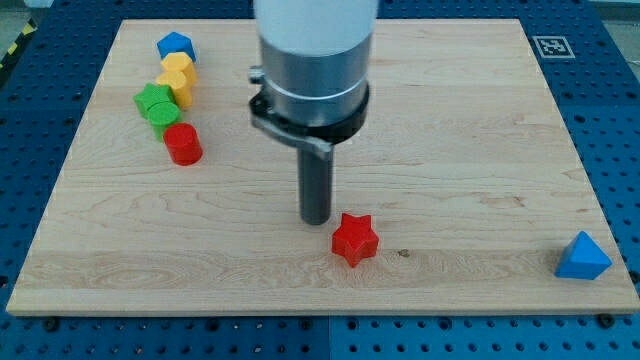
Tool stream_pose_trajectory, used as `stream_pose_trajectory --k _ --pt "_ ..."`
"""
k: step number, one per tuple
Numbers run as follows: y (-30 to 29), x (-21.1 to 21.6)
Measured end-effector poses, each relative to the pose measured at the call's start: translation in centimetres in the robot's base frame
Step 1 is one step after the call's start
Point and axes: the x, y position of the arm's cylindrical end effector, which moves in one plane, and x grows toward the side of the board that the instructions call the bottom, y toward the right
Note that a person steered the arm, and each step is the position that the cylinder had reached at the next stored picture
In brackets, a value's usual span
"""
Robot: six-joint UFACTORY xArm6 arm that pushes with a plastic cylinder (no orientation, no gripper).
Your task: Move the red star into the triangle
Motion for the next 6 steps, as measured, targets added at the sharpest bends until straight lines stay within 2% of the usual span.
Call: stream_pose_trajectory --k 2,3,4,5,6 --pt "2.2 4.3" --pt "8.4 3.9" --pt "9.6 3.9" --pt "5.7 3.6" --pt "4.8 0.0"
